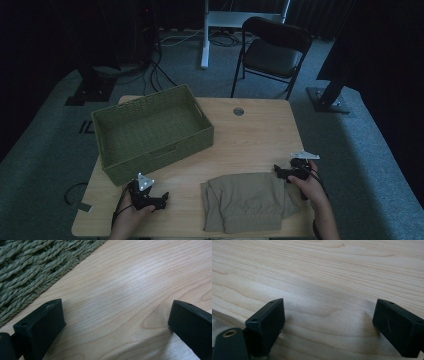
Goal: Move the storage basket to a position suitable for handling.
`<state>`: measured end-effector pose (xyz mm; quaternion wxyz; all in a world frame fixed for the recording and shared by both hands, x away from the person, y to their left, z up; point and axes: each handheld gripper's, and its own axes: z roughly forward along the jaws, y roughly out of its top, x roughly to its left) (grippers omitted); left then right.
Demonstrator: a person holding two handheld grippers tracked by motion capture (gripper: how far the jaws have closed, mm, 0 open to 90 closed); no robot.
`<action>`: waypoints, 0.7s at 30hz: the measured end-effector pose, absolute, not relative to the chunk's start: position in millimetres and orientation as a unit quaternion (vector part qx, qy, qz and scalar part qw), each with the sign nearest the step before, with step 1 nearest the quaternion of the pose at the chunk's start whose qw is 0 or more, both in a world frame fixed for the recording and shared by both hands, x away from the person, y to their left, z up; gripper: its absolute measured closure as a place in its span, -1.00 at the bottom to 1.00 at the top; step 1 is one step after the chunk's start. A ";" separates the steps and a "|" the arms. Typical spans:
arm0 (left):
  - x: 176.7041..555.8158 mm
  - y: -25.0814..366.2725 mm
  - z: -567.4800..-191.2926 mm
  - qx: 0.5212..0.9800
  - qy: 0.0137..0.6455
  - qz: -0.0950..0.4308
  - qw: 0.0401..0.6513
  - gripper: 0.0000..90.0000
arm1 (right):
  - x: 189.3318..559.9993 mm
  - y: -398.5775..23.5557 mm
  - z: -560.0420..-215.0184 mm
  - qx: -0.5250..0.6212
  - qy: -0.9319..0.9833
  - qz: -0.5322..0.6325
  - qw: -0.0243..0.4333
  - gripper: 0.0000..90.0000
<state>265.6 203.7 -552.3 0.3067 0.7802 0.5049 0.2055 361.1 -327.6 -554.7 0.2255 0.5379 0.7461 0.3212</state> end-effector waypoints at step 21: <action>251.6 209.3 -550.7 0.781 0.499 0.206 0.313 -0.97 | 367.8 -328.4 -553.7 0.533 0.746 0.335 0.220 -0.72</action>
